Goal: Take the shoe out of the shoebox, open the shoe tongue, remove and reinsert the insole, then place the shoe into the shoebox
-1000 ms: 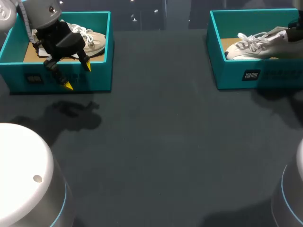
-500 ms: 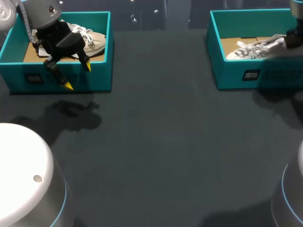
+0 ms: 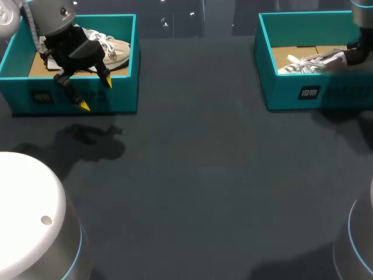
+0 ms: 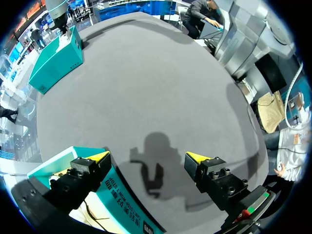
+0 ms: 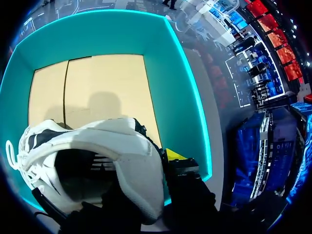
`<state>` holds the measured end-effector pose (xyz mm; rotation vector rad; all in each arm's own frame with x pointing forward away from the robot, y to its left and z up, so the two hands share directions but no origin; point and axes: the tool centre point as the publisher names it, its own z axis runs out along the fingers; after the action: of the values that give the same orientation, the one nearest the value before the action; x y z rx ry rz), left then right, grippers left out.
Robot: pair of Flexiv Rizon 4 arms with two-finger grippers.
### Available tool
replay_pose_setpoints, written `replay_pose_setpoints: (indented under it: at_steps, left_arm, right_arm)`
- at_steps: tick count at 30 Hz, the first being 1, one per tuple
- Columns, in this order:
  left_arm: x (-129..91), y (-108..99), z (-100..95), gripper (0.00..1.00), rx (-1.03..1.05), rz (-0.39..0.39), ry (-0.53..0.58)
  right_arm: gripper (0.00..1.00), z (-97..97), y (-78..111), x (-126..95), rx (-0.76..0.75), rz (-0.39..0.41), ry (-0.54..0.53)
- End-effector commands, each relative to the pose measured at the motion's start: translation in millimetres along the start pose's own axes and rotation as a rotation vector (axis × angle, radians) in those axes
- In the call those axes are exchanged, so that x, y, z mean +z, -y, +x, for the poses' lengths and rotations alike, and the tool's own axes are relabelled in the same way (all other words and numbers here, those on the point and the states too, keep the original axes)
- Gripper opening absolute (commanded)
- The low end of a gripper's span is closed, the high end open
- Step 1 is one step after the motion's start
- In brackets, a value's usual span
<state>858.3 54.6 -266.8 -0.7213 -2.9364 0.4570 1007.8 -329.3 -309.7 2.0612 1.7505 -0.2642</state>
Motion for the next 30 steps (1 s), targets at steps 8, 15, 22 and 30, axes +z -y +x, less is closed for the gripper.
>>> replay_pose_setpoints:
  at_steps: [8, 15, 22, 30]
  left_arm:
    - [-0.2, -0.1, -0.3, 1.00, 0.001, -0.002, -0.002]
    - [-0.2, -0.1, -0.3, 1.00, 0.001, -0.002, -0.002]
    - [-0.2, -0.1, -0.3, 1.00, 0.001, -0.002, -0.002]
    - [-0.2, -0.1, -0.3, 1.00, 0.001, -0.002, -0.002]
  right_arm:
    - [0.00, 7.2, -3.5, 17.2, -0.001, 0.038, -0.030]
    - [0.00, 11.3, -2.5, 27.8, -0.016, 0.052, -0.067]
    - [0.00, 16.1, -1.3, 36.2, -0.030, 0.073, -0.074]
    - [0.00, 18.6, 0.6, 44.7, -0.033, 0.088, -0.097]
